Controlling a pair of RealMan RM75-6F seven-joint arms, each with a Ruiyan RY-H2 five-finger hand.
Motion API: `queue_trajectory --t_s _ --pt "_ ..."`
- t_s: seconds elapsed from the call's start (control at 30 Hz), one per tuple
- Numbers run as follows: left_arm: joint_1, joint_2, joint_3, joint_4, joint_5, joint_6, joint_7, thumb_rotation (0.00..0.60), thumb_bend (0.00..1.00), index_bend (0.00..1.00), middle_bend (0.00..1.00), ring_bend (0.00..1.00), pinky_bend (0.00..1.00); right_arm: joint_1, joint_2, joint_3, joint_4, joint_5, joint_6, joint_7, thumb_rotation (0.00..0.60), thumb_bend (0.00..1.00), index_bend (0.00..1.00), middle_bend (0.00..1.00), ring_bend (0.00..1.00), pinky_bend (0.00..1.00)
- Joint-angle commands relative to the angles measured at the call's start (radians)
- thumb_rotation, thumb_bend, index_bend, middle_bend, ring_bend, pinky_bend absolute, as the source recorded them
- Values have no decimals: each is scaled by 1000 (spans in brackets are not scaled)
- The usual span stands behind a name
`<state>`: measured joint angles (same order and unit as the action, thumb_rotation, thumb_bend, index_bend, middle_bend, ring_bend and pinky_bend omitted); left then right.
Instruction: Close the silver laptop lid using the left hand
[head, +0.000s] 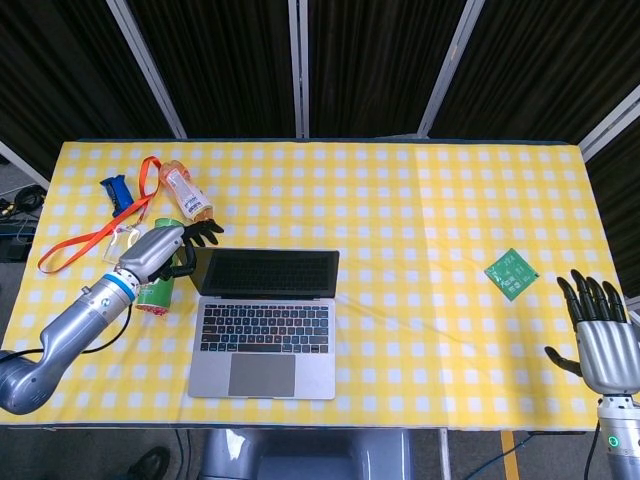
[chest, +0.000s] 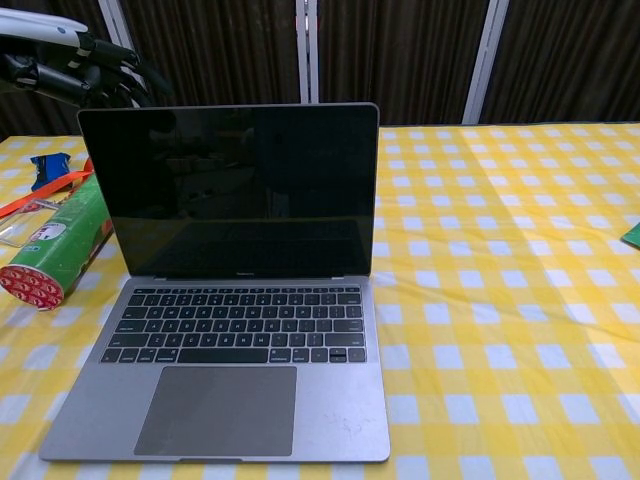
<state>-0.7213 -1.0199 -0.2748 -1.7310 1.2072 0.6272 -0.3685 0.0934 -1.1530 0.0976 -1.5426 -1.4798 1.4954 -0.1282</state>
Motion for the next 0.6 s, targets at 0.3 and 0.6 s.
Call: queue_trajectory --t_s 0.3,0.6 --pt "56 57 51 -24 294 53 -331 462 1000 216 313 339 345 -2 3 -1 -11 2 4 -9 600 0 0 0 0 0" --pt "56 68 172 -25 503 145 -433 463 1000 244 313 339 345 -4 5 -2 -15 3 5 -20 600 0 0 0 0 0"
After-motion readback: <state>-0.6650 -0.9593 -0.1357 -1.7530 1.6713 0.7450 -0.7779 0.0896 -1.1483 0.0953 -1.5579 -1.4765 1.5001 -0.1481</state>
